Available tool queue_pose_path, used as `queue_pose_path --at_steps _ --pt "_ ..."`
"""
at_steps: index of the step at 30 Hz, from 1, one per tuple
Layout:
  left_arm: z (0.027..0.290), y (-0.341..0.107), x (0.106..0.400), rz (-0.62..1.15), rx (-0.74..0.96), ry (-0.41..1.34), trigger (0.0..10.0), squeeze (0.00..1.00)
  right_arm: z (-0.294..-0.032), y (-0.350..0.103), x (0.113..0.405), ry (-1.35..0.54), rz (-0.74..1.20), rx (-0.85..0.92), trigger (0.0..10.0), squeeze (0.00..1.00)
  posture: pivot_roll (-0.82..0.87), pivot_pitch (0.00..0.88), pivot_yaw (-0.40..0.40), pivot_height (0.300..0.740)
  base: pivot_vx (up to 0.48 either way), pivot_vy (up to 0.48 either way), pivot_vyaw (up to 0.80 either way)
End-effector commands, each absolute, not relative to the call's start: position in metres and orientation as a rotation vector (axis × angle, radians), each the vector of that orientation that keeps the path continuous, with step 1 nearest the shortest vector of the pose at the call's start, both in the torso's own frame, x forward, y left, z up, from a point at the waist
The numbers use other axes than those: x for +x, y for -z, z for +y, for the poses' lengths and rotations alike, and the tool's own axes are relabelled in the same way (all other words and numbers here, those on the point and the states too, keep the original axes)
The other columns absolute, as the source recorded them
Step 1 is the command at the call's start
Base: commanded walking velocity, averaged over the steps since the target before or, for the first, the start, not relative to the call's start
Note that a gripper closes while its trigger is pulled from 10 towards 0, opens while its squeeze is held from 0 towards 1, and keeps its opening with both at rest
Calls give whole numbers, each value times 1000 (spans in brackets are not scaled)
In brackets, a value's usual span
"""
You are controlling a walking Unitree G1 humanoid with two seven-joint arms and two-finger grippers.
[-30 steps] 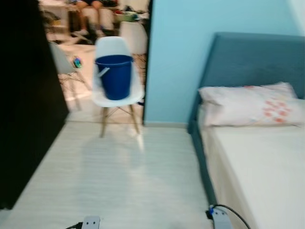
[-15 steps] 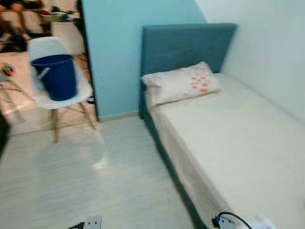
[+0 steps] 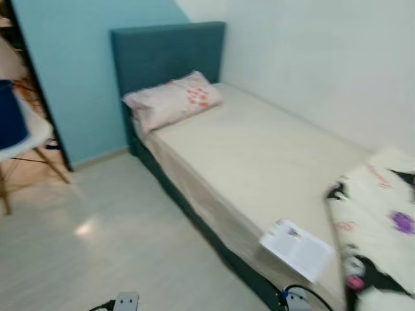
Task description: Clean up the room
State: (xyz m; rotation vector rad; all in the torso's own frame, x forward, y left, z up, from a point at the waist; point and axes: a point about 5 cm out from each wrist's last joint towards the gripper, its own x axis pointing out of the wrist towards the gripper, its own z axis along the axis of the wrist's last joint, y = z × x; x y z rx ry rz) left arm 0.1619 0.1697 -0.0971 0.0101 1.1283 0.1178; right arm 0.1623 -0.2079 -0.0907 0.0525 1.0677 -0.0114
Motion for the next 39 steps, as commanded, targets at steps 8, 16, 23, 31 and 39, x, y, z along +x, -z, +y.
queue_pose_path --at_steps 8,16,23,31,39 --pt "173 98 159 1106 57 -66 10000 0 -213 91 159 36 1068 71 10000 0 -26 0 -71 740 -64 0 -700" --pt "174 97 161 1102 89 -39 10000 0 -212 91 160 41 1060 85 10000 0 -27 0 -62 740 382 0 0" --pt "174 97 161 1101 83 -43 10000 0 -206 93 156 41 1067 91 10000 0 -26 0 -63 740 395 0 0" --pt "174 97 161 1096 79 -44 10000 0 -199 96 154 34 1082 101 10000 0 -25 0 -64 740 309 0 -677" --pt "174 97 161 1092 71 -43 10000 0 -196 96 155 32 1081 102 10000 0 -25 0 -62 740 190 0 -770"
